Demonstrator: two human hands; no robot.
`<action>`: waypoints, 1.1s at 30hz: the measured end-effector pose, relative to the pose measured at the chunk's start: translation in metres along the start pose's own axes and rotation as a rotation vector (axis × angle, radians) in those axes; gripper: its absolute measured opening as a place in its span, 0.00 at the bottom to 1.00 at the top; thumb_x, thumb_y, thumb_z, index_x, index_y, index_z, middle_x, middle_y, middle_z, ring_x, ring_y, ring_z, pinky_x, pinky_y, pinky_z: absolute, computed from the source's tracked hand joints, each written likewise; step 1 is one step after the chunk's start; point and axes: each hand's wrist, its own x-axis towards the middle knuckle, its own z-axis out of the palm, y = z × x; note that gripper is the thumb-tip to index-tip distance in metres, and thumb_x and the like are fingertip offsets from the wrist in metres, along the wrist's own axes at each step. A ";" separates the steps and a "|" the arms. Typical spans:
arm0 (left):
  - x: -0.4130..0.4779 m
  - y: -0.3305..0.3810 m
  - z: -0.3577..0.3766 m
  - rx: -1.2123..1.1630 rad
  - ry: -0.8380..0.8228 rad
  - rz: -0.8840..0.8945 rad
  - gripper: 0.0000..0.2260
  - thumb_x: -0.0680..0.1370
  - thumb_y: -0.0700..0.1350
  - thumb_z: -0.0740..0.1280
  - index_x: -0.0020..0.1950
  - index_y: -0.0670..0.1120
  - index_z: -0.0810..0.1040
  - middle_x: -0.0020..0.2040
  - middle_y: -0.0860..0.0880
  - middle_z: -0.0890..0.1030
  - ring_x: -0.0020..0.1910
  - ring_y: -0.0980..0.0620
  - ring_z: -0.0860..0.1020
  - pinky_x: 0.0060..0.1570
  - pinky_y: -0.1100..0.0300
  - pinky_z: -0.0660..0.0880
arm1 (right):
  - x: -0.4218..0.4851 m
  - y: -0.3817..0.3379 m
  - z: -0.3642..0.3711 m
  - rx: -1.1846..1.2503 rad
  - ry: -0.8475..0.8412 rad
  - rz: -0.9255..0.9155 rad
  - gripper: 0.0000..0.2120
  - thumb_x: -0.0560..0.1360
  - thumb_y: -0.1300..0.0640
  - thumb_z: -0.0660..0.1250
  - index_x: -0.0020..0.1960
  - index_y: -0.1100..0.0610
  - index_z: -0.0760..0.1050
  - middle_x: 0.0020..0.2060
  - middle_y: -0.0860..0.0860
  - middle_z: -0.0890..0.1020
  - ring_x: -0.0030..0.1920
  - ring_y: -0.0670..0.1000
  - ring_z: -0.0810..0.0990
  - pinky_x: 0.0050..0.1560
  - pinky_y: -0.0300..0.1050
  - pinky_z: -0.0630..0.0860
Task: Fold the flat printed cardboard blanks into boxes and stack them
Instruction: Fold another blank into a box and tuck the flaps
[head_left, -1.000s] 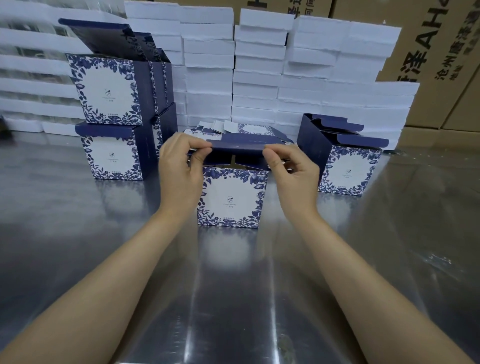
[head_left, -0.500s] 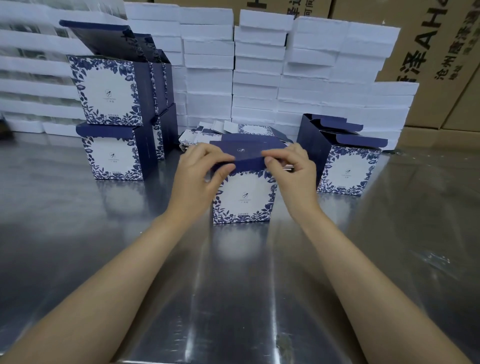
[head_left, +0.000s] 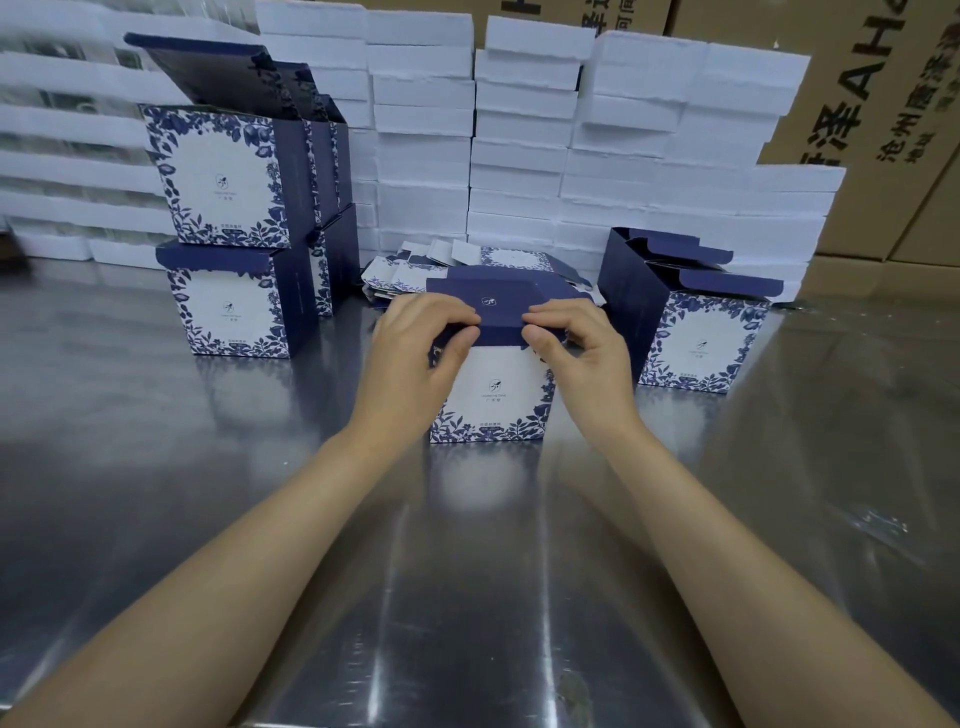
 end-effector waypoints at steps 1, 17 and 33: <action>-0.001 0.001 0.000 -0.011 0.015 -0.008 0.05 0.79 0.41 0.67 0.52 0.44 0.81 0.51 0.53 0.79 0.54 0.53 0.72 0.57 0.67 0.66 | 0.000 -0.001 0.000 -0.006 -0.009 -0.015 0.07 0.74 0.64 0.71 0.48 0.53 0.81 0.46 0.47 0.80 0.54 0.51 0.77 0.55 0.47 0.74; 0.011 0.019 -0.013 -0.350 0.190 -0.150 0.08 0.73 0.40 0.73 0.50 0.51 0.82 0.42 0.60 0.81 0.45 0.62 0.75 0.51 0.49 0.74 | 0.005 -0.030 -0.002 0.152 0.128 -0.042 0.07 0.72 0.62 0.73 0.38 0.52 0.80 0.37 0.44 0.80 0.40 0.43 0.77 0.44 0.36 0.71; 0.006 0.008 -0.011 -0.392 -0.061 -0.238 0.07 0.80 0.42 0.66 0.55 0.52 0.80 0.47 0.58 0.84 0.53 0.58 0.80 0.57 0.63 0.73 | 0.013 -0.012 -0.008 0.173 0.296 0.253 0.13 0.74 0.67 0.60 0.41 0.57 0.82 0.41 0.50 0.85 0.45 0.44 0.81 0.51 0.36 0.75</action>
